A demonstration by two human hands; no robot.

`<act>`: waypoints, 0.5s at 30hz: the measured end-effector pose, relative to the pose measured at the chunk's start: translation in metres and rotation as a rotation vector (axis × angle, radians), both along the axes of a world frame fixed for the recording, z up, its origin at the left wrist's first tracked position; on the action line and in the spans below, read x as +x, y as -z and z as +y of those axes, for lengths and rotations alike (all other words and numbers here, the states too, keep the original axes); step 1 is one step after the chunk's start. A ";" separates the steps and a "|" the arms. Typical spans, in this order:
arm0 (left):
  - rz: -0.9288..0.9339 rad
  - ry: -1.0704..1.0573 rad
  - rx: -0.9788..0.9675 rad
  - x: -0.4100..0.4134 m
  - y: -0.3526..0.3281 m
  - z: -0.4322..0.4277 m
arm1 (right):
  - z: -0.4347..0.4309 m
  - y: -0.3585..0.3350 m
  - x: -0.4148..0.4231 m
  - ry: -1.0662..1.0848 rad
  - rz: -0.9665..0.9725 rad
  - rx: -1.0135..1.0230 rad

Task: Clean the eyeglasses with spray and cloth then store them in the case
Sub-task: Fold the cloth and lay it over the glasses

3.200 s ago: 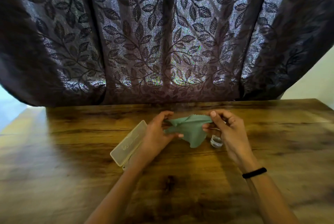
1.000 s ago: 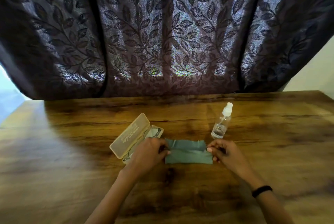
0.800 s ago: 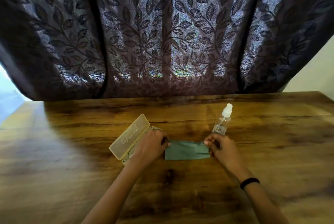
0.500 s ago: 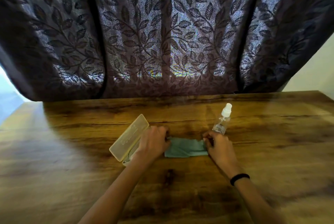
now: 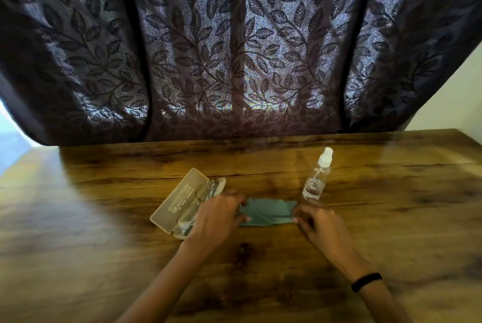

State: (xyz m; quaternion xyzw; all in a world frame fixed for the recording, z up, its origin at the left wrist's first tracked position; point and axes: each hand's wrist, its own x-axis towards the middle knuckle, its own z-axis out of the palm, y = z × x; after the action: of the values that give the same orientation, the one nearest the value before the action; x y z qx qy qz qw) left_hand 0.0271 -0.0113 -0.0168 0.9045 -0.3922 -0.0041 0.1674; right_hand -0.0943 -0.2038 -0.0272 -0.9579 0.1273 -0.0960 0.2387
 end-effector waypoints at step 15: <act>-0.197 0.156 -0.013 -0.018 0.023 0.019 | -0.006 0.011 -0.016 -0.088 0.006 -0.172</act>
State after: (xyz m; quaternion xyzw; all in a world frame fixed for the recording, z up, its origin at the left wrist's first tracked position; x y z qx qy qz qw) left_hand 0.0087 0.0082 -0.0402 0.8661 -0.4761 0.0743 0.1332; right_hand -0.1100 -0.2093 -0.0387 -0.9798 0.0773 -0.0931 0.1593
